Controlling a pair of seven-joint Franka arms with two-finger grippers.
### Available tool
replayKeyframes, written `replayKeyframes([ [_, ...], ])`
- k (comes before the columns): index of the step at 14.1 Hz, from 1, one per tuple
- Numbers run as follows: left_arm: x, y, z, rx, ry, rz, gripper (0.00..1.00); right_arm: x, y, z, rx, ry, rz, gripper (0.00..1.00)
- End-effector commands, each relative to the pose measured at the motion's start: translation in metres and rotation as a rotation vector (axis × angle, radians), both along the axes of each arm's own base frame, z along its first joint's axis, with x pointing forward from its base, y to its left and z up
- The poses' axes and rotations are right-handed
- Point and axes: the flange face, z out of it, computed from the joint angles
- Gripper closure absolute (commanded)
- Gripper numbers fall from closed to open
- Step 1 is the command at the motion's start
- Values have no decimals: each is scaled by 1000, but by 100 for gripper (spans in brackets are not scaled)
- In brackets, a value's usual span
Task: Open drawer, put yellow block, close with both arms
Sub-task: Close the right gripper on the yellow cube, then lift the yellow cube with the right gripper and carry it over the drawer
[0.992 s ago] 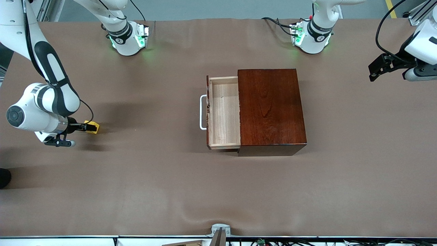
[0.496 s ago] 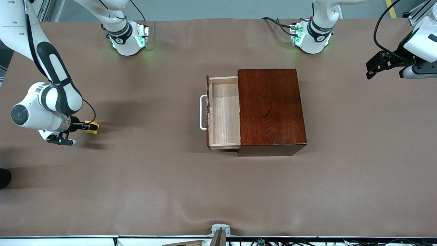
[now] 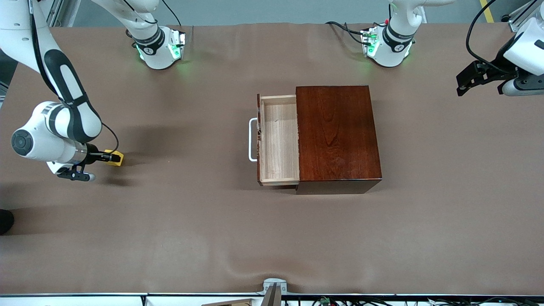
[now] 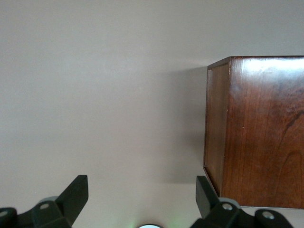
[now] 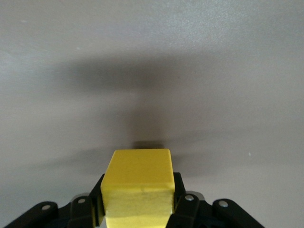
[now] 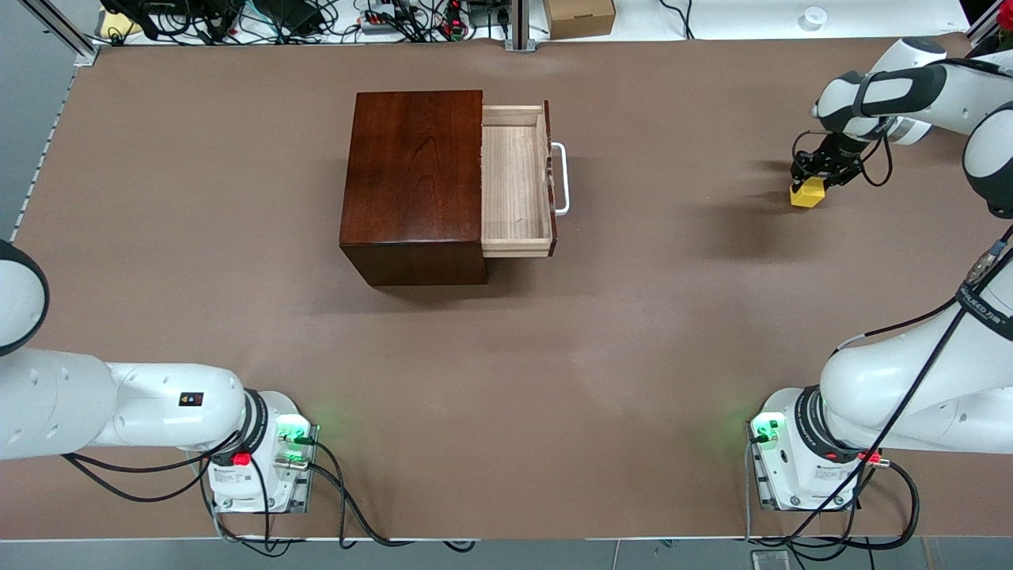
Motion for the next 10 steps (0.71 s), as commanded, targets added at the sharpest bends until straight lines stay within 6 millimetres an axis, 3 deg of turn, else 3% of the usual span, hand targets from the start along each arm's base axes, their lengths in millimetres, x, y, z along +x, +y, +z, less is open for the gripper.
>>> replayKeyframes([
  [1, -4, 0, 6, -18, 11, -13, 0, 5, 38, 49, -21, 20, -102, 93],
  [5, -5, -1, 5, -21, 14, -14, 0, 5, 100, 93, -75, 53, -256, 100],
  [10, -5, -1, 5, -21, 13, -13, 0, 4, 187, 126, -115, 132, -494, 100],
])
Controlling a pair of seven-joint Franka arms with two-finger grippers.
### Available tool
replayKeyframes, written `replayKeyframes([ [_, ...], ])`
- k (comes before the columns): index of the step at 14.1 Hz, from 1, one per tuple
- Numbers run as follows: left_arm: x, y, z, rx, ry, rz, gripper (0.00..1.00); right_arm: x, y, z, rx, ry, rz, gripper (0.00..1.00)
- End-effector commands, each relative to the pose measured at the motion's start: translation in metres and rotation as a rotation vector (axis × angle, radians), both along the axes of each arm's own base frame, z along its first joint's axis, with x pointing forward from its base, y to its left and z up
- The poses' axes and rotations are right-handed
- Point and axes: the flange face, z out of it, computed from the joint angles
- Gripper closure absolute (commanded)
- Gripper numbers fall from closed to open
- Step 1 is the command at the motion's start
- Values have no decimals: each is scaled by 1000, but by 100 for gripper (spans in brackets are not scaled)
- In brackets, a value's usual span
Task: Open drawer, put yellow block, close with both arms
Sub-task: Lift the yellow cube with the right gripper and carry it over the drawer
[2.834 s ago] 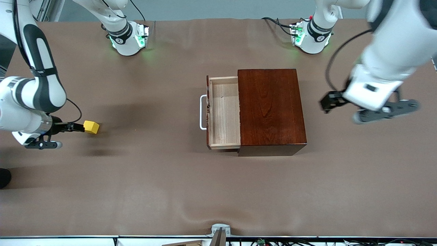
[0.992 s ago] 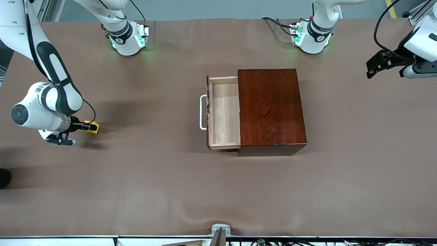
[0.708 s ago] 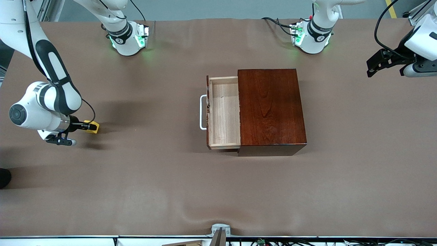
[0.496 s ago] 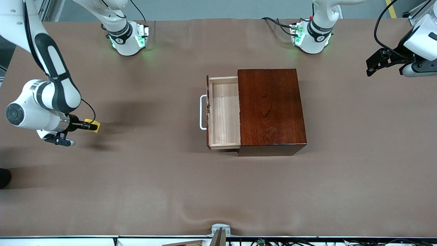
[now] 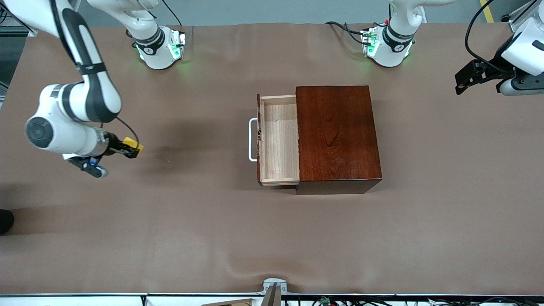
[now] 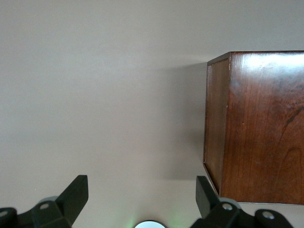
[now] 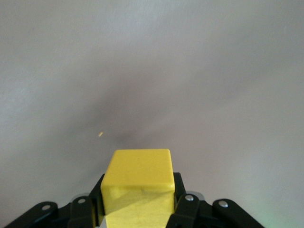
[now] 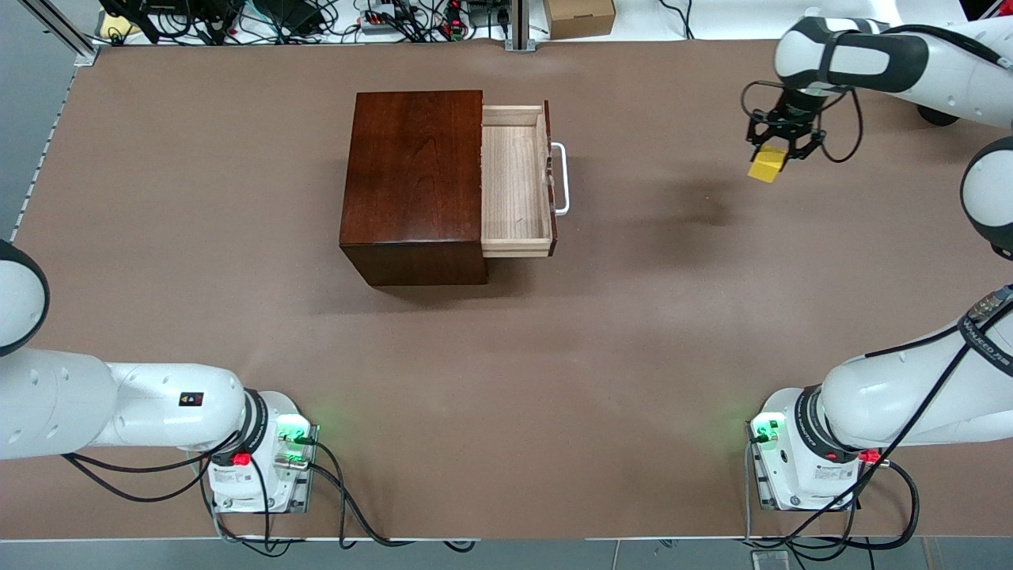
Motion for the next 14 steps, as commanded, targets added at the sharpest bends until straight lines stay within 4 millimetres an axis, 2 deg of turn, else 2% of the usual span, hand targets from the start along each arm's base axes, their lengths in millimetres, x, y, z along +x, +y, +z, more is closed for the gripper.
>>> replayKeyframes([
  [1, -4, 1, 6, -20, 4, -11, 0, 1, 43, 28, 22, 28, -157, 100],
  [3, -4, 1, 6, -20, 4, -12, 0, 0, 84, 44, 13, 27, -242, 100],
  [6, -4, 1, 6, -20, 4, -12, 0, -9, 186, 77, -41, -10, -393, 100],
  [7, -3, 1, 6, -21, 2, -12, 0, -13, 214, 88, -49, -25, -438, 100],
  [10, -4, 2, 7, -21, 2, -11, 0, -25, 270, 118, -24, -35, -550, 100],
  [14, -1, 2, 3, -21, 10, -9, 0, -25, 334, 130, 30, 31, -733, 100],
])
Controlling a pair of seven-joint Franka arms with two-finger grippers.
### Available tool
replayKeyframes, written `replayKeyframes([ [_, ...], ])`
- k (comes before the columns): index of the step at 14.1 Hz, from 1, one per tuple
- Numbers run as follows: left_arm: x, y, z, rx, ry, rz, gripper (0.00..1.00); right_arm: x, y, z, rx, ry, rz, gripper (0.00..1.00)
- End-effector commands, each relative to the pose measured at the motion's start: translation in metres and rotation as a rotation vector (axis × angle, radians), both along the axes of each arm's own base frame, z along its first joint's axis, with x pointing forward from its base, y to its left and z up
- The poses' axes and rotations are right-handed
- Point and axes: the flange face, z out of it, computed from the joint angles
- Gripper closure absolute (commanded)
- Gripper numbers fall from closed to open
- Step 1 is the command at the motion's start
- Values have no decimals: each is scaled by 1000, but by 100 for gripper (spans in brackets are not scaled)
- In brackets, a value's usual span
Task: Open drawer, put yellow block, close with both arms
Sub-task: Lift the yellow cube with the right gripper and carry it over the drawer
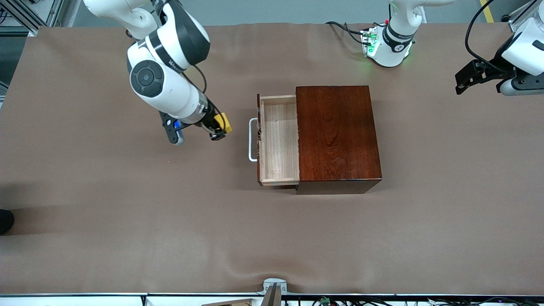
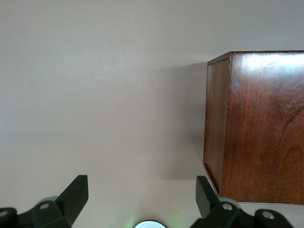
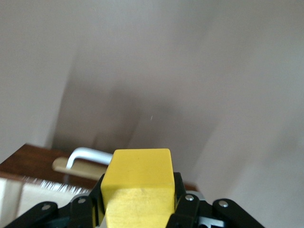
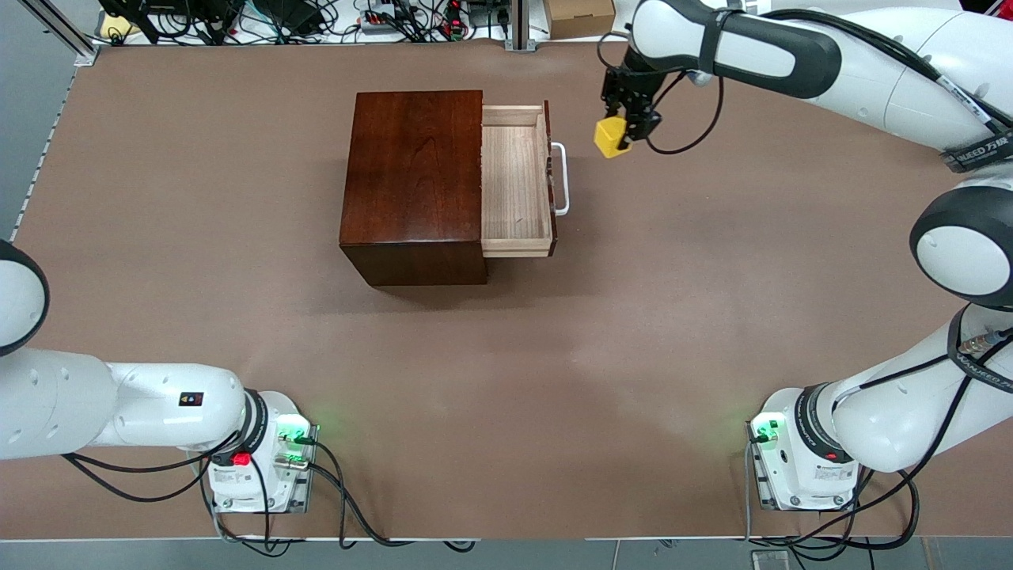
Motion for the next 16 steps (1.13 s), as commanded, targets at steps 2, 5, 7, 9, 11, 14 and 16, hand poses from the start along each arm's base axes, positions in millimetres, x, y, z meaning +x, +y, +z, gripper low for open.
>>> replayKeyframes([
  [2, -1, 2, 5, -21, 4, -9, 0, 10, 61, 8, 22, 33, -164, 100],
  [5, -1, 2, 4, -22, 6, -6, 0, 11, 98, -8, 21, 37, -259, 100],
  [7, -2, 3, 6, -21, 2, -4, 0, 4, 118, -20, 38, 14, -269, 100],
  [9, -2, 3, 6, -23, 2, -4, 0, -1, 126, -31, 28, 18, -265, 100],
  [11, -1, 3, 10, -23, -7, 0, 0, -2, 129, -39, 22, 21, -263, 100],
  [14, -1, 1, 11, -24, -8, -2, 0, -6, 140, -54, 18, 17, -268, 100],
  [16, -1, 1, 10, -24, -7, -3, 0, -10, 147, -62, 18, 11, -262, 100],
])
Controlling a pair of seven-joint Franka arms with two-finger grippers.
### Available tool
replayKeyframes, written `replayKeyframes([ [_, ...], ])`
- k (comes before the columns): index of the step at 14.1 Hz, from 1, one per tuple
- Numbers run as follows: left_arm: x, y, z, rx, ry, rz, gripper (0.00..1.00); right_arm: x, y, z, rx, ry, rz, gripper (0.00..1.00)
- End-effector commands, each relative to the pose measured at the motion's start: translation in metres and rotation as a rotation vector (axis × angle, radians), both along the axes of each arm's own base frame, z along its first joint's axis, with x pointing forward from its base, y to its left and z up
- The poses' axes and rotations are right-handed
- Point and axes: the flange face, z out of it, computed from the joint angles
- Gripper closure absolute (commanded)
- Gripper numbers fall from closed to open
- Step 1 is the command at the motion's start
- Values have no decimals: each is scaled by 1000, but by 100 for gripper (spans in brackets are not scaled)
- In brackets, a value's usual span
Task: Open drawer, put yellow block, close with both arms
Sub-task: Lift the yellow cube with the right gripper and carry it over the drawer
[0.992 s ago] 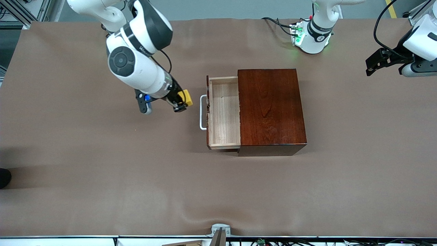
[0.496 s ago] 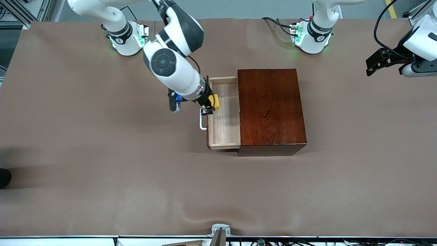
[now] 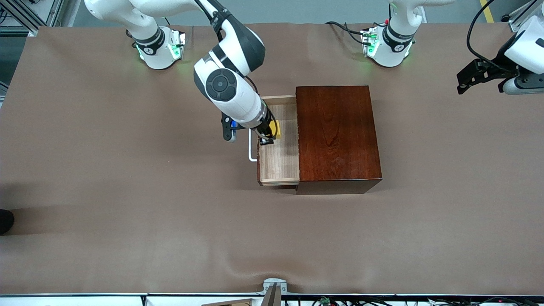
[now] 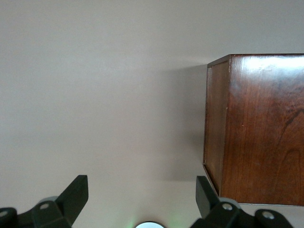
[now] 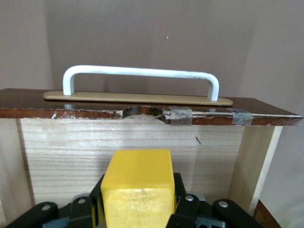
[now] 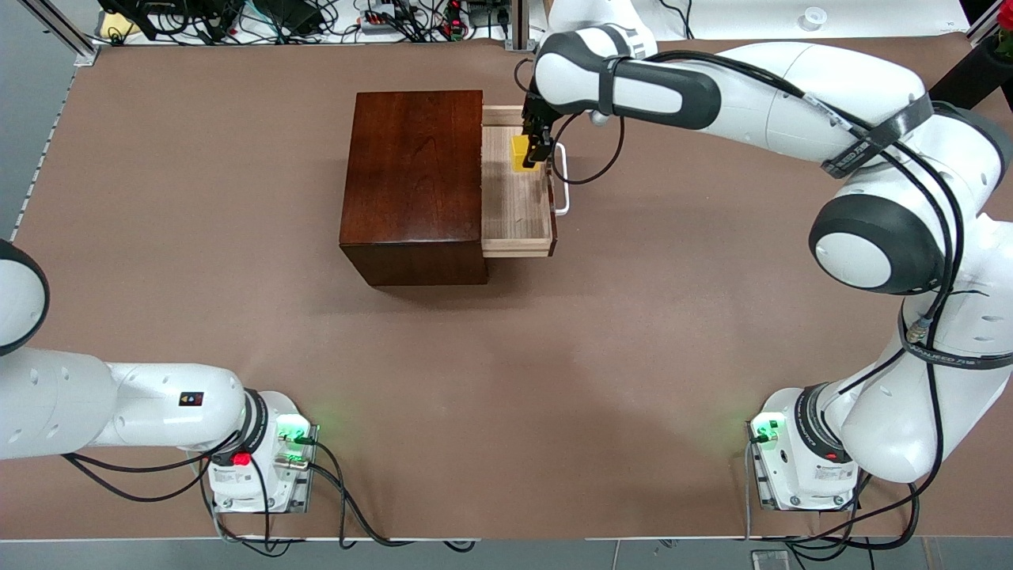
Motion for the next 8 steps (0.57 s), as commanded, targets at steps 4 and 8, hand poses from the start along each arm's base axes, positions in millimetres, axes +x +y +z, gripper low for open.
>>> replayKeyframes([
  [4, -2, 1, 6, -26, 2, -12, 0, -10, 20, -26, 3, -16, -15, 100],
  [8, -2, 1, 6, -25, 3, -13, 0, -18, 25, -48, -17, 0, -3, 100],
])
